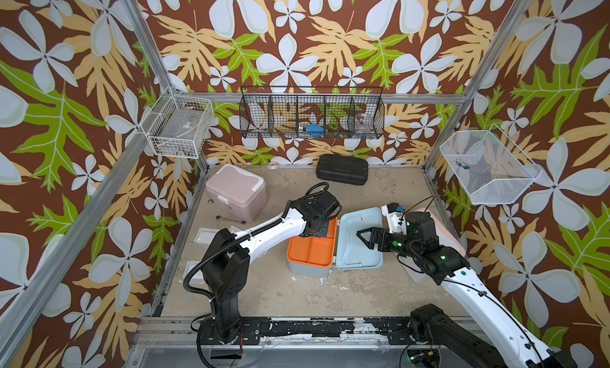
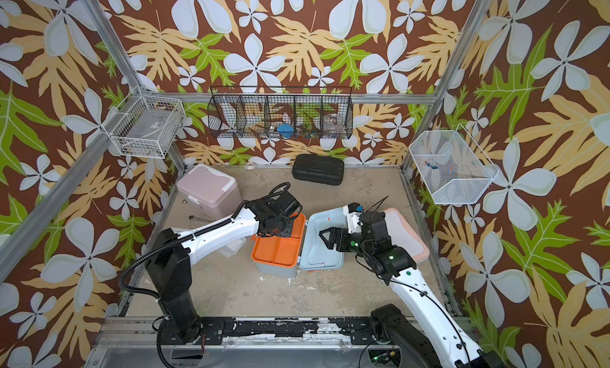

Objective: Open first aid kits and take out gauze
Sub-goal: Pick up the compartment layer from the first aid kit.

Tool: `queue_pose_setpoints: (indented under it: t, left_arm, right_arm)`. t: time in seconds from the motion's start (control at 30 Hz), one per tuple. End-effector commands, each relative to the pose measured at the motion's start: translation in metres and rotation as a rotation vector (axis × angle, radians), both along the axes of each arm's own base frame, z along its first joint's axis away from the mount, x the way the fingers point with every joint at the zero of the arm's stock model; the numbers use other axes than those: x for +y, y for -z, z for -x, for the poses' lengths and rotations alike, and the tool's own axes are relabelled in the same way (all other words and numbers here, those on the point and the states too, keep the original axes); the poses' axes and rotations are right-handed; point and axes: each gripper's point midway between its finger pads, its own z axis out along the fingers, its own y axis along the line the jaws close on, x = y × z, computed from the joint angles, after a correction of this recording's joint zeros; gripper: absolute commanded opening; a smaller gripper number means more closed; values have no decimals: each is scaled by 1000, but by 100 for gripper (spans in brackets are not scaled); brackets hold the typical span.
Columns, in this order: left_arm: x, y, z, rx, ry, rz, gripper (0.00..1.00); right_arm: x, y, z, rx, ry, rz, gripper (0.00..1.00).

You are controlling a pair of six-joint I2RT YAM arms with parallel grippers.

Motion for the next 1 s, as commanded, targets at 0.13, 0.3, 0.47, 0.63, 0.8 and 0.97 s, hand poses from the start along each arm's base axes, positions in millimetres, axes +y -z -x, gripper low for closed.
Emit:
queue_pose_setpoints:
  t: [0.13, 0.3, 0.47, 0.63, 0.8, 0.97]
  left_arm:
    - [-1, 10, 2, 21, 16, -45, 16]
    - [-5, 5, 0, 18, 11, -37, 10]
    - [-10, -4, 0, 9, -1, -13, 1]
    - [-12, -16, -2, -5, -13, 4, 0]
    - [-11, -28, -2, -23, -22, 25, 0]
    - [-13, -42, -1, -34, -17, 58, 0]
  right_arm:
    - [2, -6, -4, -38, -10, -6, 88]
    - [3, -8, -3, -44, -11, -16, 88]
    - [3, -8, -3, -45, -15, -17, 88]
    - [3, -10, -3, -53, -12, -20, 88]
    - [2, -7, -3, -49, -11, -16, 88]
    - [1, -7, -2, -51, -5, -7, 88]
